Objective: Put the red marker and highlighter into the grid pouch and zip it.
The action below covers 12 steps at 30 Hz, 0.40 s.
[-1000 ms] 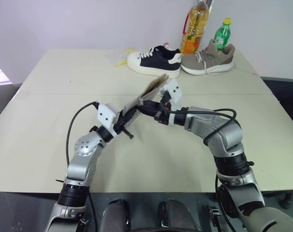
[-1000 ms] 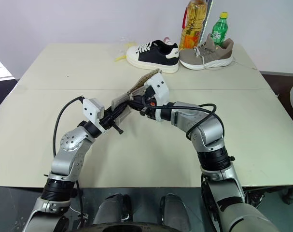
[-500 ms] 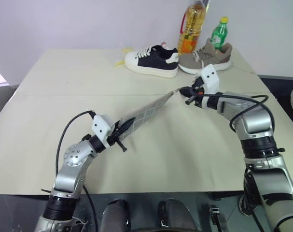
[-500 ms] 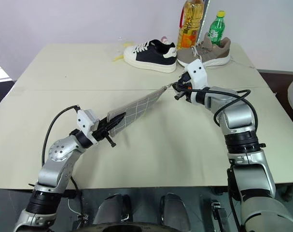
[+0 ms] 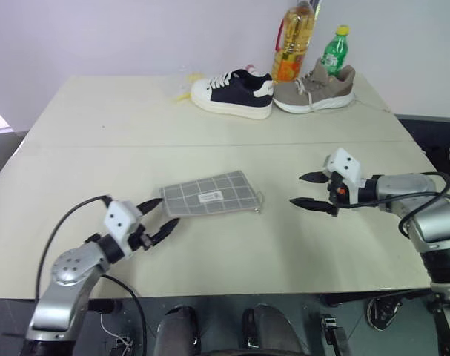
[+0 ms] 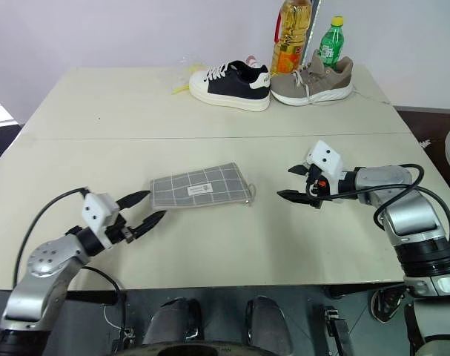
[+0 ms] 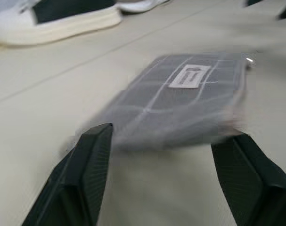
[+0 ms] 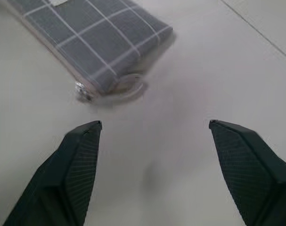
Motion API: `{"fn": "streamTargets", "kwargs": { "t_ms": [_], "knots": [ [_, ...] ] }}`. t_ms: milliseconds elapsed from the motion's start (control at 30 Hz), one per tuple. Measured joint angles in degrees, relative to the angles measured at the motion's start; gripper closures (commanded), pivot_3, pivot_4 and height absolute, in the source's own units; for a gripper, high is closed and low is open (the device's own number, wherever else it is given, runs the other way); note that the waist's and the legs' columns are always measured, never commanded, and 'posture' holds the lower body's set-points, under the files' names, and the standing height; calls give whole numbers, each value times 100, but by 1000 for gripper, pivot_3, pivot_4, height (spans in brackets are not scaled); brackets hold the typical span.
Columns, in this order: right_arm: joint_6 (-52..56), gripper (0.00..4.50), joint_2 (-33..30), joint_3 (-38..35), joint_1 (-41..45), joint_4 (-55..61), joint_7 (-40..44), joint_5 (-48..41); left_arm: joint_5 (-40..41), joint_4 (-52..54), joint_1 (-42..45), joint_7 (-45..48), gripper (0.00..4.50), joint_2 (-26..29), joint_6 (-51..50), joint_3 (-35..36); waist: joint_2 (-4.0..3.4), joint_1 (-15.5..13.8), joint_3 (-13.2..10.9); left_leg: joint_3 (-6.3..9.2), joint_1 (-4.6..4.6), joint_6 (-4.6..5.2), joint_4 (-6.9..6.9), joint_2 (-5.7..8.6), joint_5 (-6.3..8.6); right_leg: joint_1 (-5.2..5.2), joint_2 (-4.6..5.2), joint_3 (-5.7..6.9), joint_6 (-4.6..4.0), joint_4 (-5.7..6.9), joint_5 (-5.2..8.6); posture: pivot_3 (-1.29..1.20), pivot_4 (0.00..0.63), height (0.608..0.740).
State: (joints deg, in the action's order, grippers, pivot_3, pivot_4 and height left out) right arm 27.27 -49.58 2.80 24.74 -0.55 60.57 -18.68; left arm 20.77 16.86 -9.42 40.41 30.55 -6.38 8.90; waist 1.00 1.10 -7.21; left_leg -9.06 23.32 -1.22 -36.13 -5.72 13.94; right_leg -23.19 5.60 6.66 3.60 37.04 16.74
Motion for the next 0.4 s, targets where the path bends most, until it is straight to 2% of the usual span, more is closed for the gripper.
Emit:
{"fn": "streamTargets", "kwargs": {
  "t_ms": [100, 400],
  "knots": [
    [-240, 600, 82, -202, 6, -320, -81, 5, 27, -98, -378, -196, 1068, 34, -117, 441, 4, -28, 1, 1, -5, 0, 1, -1, 1, -10, 7, 1, -5, -6, 3, 0, 150, 705],
    [-746, 600, 629, -347, -3, -1105, -342, 46, -115, -117, -762, -736, 1068, -32, -411, 663, 12, -38, -2, 2, -1, 0, 0, 0, 1, -9, 13, 2, -2, -5, 1, 0, 150, 705]
  ]
}}
